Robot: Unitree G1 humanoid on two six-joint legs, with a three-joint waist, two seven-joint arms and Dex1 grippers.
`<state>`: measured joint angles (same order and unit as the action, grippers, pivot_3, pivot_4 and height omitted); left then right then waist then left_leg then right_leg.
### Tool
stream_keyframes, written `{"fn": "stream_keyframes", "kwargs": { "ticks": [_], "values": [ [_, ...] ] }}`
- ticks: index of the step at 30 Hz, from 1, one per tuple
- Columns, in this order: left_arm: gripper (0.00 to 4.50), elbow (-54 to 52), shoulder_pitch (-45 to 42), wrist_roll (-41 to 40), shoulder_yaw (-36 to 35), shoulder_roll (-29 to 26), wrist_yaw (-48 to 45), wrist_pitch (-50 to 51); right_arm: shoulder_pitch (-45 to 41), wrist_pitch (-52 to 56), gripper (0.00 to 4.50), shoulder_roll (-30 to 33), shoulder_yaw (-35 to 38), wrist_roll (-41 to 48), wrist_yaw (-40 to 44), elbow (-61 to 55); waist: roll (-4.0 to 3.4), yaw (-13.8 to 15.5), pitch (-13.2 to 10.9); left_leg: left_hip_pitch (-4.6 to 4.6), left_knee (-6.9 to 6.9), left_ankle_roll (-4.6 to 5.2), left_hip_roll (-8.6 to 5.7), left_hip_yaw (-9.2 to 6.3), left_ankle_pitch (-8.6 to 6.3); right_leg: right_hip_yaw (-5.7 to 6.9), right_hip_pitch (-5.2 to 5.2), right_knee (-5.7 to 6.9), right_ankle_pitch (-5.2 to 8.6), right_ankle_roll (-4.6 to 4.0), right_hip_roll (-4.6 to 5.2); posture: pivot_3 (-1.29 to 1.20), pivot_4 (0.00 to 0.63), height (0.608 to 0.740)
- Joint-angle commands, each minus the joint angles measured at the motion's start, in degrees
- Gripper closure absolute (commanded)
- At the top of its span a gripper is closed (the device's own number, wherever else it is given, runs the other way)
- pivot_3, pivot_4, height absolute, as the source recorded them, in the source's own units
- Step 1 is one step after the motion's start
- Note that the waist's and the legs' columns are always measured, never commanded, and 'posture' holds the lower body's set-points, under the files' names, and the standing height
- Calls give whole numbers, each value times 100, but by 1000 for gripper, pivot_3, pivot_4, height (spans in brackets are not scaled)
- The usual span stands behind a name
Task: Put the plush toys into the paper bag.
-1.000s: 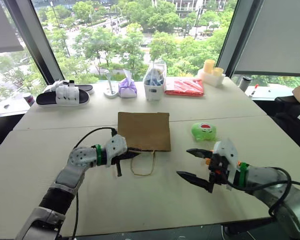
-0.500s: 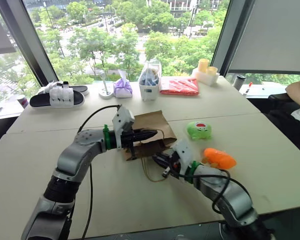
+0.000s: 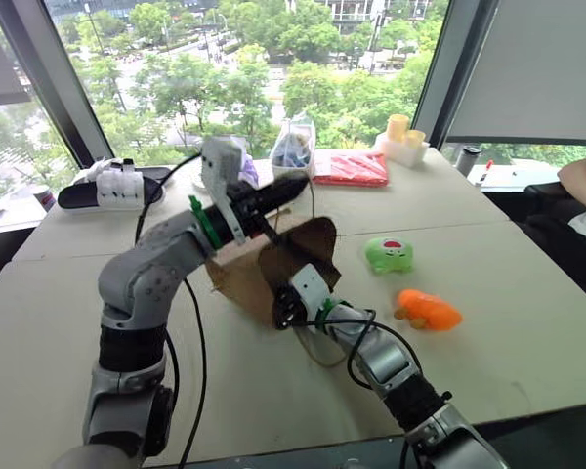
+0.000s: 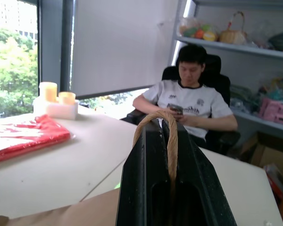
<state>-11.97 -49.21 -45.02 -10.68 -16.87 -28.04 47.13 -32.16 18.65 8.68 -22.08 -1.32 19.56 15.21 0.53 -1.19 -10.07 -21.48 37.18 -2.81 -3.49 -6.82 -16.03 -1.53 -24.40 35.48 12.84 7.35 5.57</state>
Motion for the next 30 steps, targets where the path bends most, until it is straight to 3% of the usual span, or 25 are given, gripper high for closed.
{"fn": "stream_keyframes", "kwargs": {
  "ticks": [1,4,9,13,18,21,23,27,30],
  "values": [
    [4500,-50,-293,-343,-324,-66,243,85,77,-34,4396,1,22,-169,86,94,0,-3,0,0,0,-1,0,0,0,0,0,0,0,0,0,0,150,740],
    [4500,-103,-219,-377,-240,-175,187,149,159,-47,4396,13,40,-218,144,8,0,-1,0,0,0,-4,0,0,2,0,0,0,0,0,0,0,150,740],
    [4500,-641,811,-194,439,-302,-250,54,264,422,4396,72,409,-59,183,-974,-5,6,4,1,-3,-6,0,2,3,-2,0,0,0,0,0,0,150,740],
    [4500,-583,1640,465,805,-283,-603,-880,339,1455,4396,436,736,91,389,-2482,-6,21,2,-6,-3,-8,0,3,4,-5,-7,0,-2,-3,0,0,150,740],
    [4500,-583,1915,708,995,-337,-861,-1236,627,2976,4396,1186,1379,541,846,-4094,-5,63,3,-5,-3,14,0,2,-9,-2,-5,-1,-3,-6,-1,0,150,740],
    [4500,-688,1944,706,1008,-347,-933,-1269,882,3690,3077,1963,2012,784,1136,-4900,-4,82,3,-13,1,20,-2,1,-12,-2,-2,-12,-3,-6,2,0,150,740],
    [4500,-752,1984,678,982,-361,-932,-1257,1225,3759,2104,2898,2279,664,1425,-5044,-4,77,3,-15,4,26,-2,4,-15,-3,0,-17,-3,-6,2,0,150,740],
    [4500,-806,2047,681,976,-360,-928,-1257,1785,3648,107,3517,2620,720,1537,-4864,-2,30,3,-6,0,32,2,10,-18,-1,6,-21,-3,-6,1,0,150,740],
    [4500,-783,2046,768,1018,-365,-956,-1327,2245,3296,38,3731,2600,703,1668,-4618,-2,30,3,1,-3,32,9,17,-18,-2,6,-16,-3,-6,-2,0,150,740]
  ]
}}
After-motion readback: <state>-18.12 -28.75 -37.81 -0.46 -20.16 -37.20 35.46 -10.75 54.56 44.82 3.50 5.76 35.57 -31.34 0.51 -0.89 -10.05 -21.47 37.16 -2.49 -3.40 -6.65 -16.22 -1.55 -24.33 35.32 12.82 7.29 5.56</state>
